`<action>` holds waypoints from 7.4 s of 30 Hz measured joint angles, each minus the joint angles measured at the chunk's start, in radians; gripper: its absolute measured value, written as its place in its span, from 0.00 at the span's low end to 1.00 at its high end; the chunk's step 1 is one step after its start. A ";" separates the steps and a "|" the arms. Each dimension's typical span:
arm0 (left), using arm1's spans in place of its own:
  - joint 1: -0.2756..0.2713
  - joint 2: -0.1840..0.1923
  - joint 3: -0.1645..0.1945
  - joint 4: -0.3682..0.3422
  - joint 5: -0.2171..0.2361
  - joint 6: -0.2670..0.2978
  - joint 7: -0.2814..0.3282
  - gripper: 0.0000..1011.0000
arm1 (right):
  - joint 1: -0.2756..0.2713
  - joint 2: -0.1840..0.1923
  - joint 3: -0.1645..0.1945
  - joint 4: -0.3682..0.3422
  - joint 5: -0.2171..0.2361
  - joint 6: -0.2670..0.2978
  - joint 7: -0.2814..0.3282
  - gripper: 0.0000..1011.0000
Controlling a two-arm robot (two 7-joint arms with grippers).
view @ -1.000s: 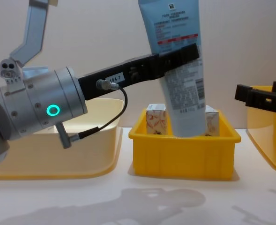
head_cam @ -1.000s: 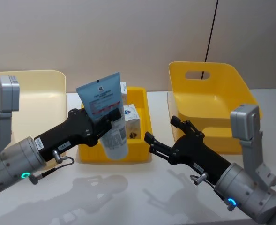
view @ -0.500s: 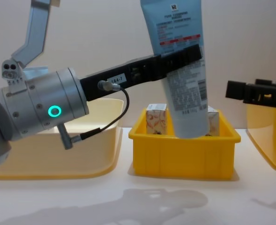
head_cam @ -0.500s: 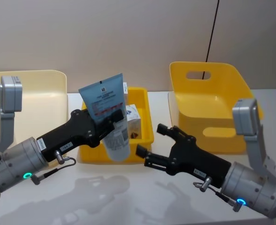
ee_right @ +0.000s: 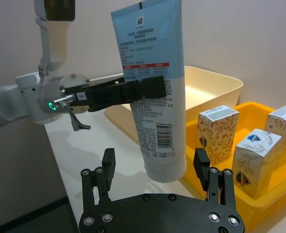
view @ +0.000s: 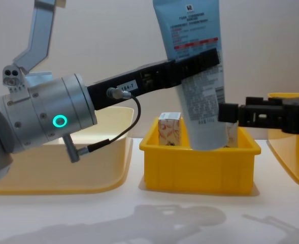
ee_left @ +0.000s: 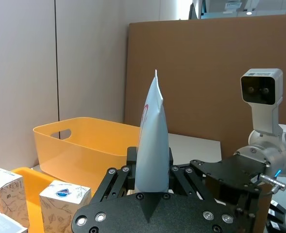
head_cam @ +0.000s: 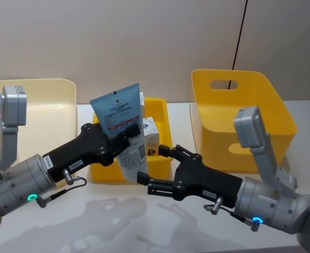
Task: Bimanual collaborative sorting of washing and personal care products
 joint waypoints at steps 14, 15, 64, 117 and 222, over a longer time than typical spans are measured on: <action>0.000 0.000 0.000 0.000 0.000 0.000 0.000 0.29 | 0.074 -0.035 -0.070 0.053 -0.066 -0.028 -0.042 0.99; 0.000 0.000 0.000 0.000 0.000 0.000 0.000 0.29 | 0.079 -0.038 -0.073 0.057 -0.069 -0.030 -0.043 0.99; 0.000 0.000 0.001 0.000 0.000 0.000 -0.001 0.38 | 0.236 -0.136 -0.198 0.231 -0.127 -0.070 -0.040 0.57; 0.000 0.000 0.000 0.000 0.000 0.000 0.000 0.99 | 0.041 -0.030 0.039 0.062 -0.162 -0.132 -0.312 0.54; 0.000 0.000 0.000 0.000 0.000 0.000 0.000 0.99 | 0.239 -0.174 0.104 0.350 -0.430 0.104 -0.639 0.99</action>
